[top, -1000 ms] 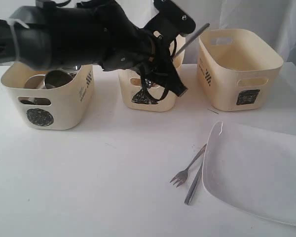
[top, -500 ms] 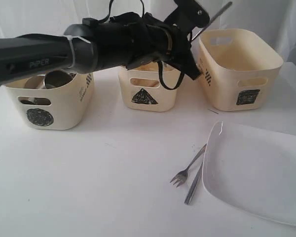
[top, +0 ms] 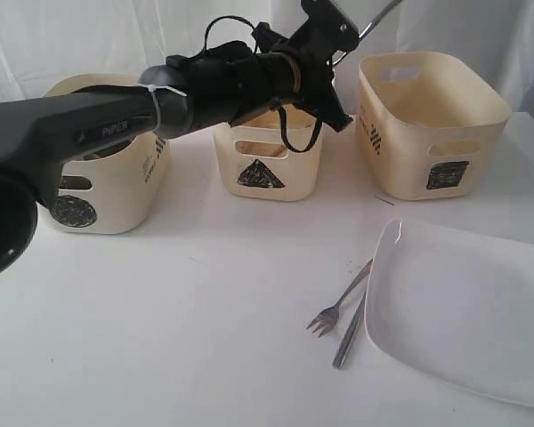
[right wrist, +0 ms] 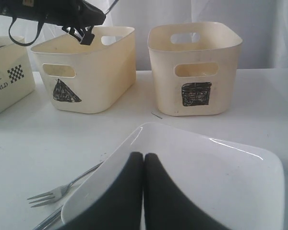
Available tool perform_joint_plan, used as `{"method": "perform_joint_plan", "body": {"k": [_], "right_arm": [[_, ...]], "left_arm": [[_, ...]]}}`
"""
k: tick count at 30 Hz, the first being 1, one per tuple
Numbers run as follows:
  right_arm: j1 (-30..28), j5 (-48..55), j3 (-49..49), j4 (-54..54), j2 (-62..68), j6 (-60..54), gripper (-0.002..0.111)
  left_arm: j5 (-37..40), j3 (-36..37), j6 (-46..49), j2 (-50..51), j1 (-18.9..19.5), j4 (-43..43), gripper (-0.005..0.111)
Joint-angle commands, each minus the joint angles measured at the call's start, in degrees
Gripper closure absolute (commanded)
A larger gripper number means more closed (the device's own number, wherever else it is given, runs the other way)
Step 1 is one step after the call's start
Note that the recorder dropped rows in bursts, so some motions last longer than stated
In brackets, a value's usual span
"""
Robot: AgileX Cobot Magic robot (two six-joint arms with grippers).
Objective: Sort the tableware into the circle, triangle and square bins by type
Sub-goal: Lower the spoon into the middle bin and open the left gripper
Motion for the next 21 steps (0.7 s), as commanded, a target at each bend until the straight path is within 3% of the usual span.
{"method": "perform_joint_plan", "body": {"k": [1,21], "right_arm": [[-0.4,-0.5,0.1,0.1,-0.4,-0.2,0.108],[-0.4,-0.4,0.1,0.1,-0.4,-0.2,0.108]], "left_arm": [[-1.0,-1.2,-0.2,0.0,0.7,0.8,0.107],[-1.0,-1.4,-0.4,0.0,3.3,-0.3,0.107]]}}
